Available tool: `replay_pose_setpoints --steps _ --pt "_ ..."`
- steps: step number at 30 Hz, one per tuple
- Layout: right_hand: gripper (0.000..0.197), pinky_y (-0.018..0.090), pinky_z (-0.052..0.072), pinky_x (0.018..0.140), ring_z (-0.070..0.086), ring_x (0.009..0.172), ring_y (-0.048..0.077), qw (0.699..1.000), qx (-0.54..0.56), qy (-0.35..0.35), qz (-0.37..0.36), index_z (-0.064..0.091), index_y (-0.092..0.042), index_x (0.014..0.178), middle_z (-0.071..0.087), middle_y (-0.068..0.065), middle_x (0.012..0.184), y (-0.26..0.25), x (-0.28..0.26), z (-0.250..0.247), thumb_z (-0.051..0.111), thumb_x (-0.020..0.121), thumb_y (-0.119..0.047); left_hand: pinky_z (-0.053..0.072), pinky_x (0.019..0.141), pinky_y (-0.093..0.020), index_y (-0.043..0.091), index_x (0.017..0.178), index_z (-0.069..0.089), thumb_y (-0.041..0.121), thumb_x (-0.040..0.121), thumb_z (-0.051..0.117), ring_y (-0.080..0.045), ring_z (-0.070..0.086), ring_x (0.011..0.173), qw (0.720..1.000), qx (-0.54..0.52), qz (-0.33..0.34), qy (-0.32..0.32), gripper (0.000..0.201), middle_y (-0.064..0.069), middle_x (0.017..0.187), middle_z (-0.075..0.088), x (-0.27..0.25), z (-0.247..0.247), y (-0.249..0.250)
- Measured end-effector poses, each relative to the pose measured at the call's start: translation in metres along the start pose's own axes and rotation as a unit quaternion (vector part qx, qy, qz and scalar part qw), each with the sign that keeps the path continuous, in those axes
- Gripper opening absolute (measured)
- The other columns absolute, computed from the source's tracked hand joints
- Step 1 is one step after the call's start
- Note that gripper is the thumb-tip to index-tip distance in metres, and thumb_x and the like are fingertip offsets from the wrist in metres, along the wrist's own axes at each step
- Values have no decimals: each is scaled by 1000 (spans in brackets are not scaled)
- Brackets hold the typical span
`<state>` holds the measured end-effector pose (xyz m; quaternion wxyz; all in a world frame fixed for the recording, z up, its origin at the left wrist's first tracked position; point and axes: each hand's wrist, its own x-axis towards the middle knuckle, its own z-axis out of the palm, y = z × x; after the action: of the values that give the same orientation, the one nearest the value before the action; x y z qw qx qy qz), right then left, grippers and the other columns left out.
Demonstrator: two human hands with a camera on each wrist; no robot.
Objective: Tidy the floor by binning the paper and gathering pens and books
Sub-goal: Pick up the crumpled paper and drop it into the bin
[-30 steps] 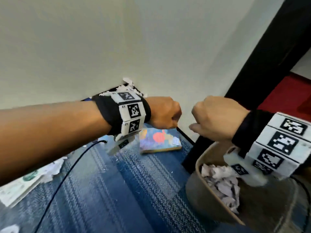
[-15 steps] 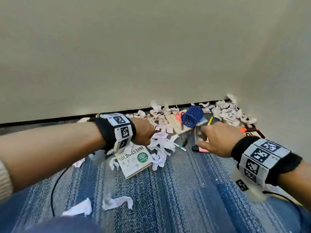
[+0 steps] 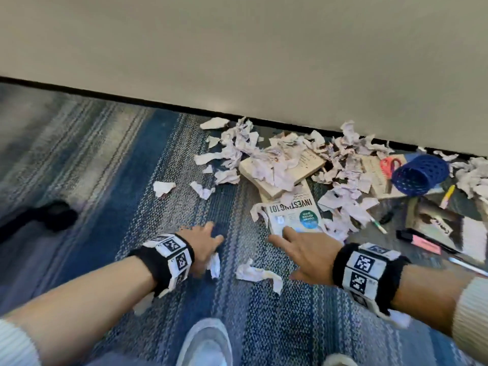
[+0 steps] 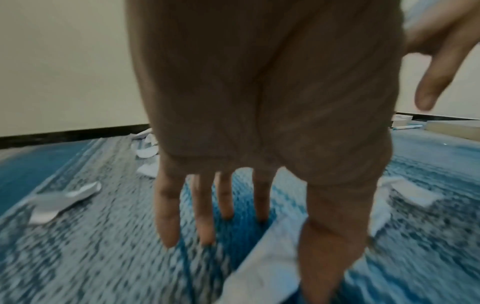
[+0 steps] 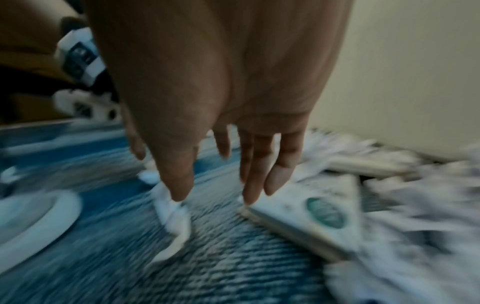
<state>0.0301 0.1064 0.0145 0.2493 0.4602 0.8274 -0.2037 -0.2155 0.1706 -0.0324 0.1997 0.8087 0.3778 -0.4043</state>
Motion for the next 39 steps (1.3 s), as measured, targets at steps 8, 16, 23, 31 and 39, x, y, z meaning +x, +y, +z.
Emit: replay_pose_setpoints --steps 8,16,23,31,39 --pt "48 41 56 77 56 106 35 998 36 26 -34 18 -23 133 26 18 137 -57 73 73 43 93 -26 38 98 -54 16 125 38 17 93 46 -35 36 123 979 -114 -34 168 33 -16 135 28 0 66 0" --pt "23 15 29 42 41 52 7 967 49 249 6 45 -20 104 46 -4 88 -31 96 36 32 94 -37 38 69 -32 7 108 46 17 98 37 -21 48 75 910 -278 -91 294 16 -7 95 61 13 40 -32" --pt "51 34 51 85 53 99 26 972 -88 141 167 37 -14 126 44 16 121 -5 123 11 37 95 -55 48 76 -41 6 131 35 47 90 44 -35 58 101 788 -332 -357 376 59 -16 122 49 45 8 -83" --pt "37 31 51 88 57 103 24 990 -41 76 116 39 -5 128 38 18 127 9 128 15 26 105 -30 46 73 -44 14 137 31 50 99 40 -44 57 105 811 -372 -336 302 53 -24 138 35 80 0 -126" --pt "18 33 59 64 57 83 23 958 -3 270 102 65 3 82 57 17 95 -11 176 -43 73 82 -12 50 76 -40 5 101 51 23 94 52 -33 60 91 777 -420 -296 364 19 -13 102 56 89 -29 -96"
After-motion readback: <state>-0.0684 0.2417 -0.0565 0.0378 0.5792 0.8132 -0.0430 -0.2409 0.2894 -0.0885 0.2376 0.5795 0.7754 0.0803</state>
